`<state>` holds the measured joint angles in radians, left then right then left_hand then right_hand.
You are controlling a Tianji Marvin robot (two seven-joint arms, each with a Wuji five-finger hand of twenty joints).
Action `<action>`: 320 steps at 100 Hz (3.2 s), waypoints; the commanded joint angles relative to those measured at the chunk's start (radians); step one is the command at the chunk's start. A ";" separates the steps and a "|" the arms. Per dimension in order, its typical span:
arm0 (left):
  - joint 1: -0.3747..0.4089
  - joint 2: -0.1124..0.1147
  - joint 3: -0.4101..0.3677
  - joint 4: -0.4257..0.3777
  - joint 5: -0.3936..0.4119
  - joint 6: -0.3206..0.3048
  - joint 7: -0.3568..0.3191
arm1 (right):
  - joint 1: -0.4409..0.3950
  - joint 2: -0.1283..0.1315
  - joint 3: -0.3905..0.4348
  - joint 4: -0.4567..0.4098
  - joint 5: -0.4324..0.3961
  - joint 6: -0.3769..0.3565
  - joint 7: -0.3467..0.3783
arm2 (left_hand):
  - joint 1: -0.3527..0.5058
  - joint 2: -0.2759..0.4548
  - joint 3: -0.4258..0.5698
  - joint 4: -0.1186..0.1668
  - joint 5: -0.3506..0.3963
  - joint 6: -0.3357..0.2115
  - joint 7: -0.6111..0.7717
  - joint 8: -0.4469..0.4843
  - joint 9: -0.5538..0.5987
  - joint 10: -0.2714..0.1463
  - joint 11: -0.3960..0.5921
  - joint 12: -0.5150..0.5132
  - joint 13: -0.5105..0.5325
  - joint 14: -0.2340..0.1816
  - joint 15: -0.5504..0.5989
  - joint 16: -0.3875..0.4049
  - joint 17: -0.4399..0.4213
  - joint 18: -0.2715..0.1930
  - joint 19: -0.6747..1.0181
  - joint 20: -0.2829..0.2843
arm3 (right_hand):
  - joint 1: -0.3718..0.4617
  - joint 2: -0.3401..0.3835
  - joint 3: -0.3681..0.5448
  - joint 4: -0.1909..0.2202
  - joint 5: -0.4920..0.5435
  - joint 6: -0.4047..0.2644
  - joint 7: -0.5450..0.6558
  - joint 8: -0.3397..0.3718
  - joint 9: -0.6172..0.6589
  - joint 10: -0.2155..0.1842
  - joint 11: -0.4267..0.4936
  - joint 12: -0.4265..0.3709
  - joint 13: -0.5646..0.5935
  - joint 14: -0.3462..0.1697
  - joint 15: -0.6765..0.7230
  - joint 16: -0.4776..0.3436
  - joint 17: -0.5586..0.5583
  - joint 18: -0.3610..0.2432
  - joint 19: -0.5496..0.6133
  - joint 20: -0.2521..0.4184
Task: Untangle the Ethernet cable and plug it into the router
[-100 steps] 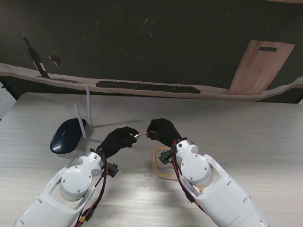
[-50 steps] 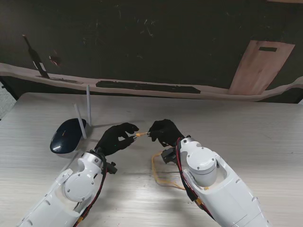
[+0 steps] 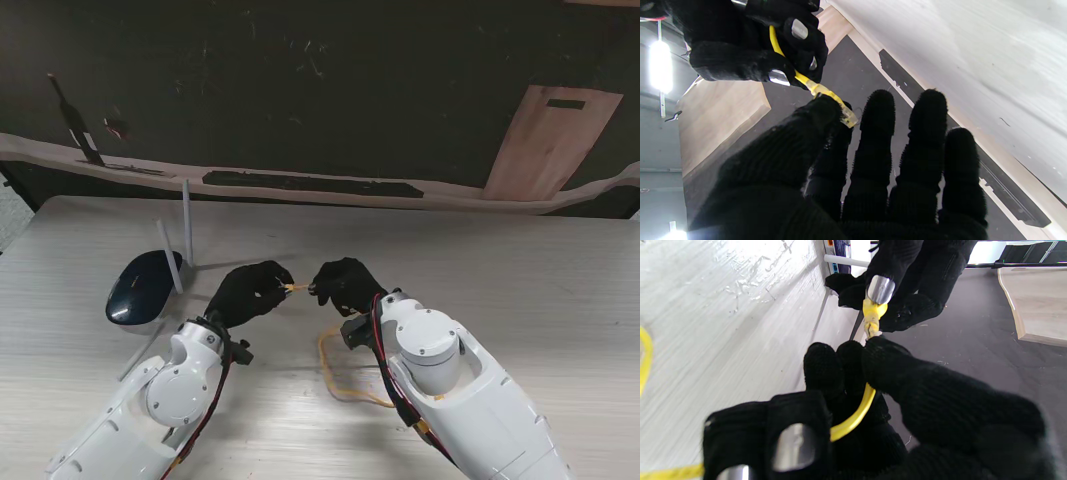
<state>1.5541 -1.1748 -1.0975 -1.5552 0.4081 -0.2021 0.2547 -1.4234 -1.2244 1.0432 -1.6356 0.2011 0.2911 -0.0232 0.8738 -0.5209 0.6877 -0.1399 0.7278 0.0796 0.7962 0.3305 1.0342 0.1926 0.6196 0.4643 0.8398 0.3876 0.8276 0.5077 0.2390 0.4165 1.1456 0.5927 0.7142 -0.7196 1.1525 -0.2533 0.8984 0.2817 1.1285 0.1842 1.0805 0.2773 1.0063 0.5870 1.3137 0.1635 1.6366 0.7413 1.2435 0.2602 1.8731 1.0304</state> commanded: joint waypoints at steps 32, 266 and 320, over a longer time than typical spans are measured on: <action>0.004 -0.015 0.009 -0.009 -0.085 -0.026 -0.017 | 0.004 0.015 -0.019 0.030 -0.050 -0.085 0.055 | 0.082 -0.014 -0.002 0.018 0.060 0.072 0.134 -0.002 0.077 0.011 0.187 0.059 0.132 0.027 0.210 0.092 0.083 -0.005 0.101 0.062 | 0.017 -0.009 -0.015 -0.008 -0.091 -0.057 -0.036 -0.076 0.028 0.171 0.077 -0.086 -0.019 0.163 -0.169 -0.185 -0.071 0.056 0.107 -0.428; 0.002 -0.037 0.030 0.001 -0.117 0.048 0.037 | 0.140 -0.010 -0.202 0.318 -0.658 -0.600 -0.327 | 0.051 -0.054 0.101 0.039 0.038 0.120 0.179 0.009 0.087 0.018 0.246 0.057 0.159 0.039 0.243 0.109 0.100 0.007 0.127 0.083 | 0.030 -0.261 0.145 -0.040 0.109 -0.084 0.003 -0.151 0.105 0.137 0.007 -0.175 -0.024 0.210 -0.452 -0.256 -0.159 0.293 -0.230 -0.464; 0.058 0.003 -0.036 -0.108 -0.167 0.067 -0.121 | 0.112 -0.003 -0.170 0.271 -0.636 -0.557 -0.302 | -0.252 0.208 -0.093 0.110 -0.163 0.101 -0.253 0.015 -0.418 0.086 -0.049 -0.044 -0.305 0.105 -0.057 0.096 -0.218 -0.012 -0.065 -0.011 | 0.071 -0.203 0.150 -0.026 0.112 -0.039 0.001 -0.103 0.088 0.195 0.053 -0.087 -0.022 0.188 -0.362 -0.221 -0.125 0.253 -0.184 -0.389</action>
<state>1.6081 -1.1910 -1.1393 -1.6533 0.1698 -0.1368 0.1012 -1.2957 -1.2289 0.8643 -1.3425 -0.4431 -0.2760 -0.3412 0.6544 -0.3485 0.6229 -0.0646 0.6056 0.2102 0.5630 0.3346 0.6759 0.2822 0.6020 0.4349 0.5983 0.4840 0.8245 0.6097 0.0479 0.4304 1.0846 0.5956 0.7357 -0.9586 1.2742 -0.3131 0.9873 0.2464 1.1042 0.0501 1.1494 0.3624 1.0090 0.4769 1.2740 0.3873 1.2446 0.5030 1.0836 0.5692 1.6275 0.6231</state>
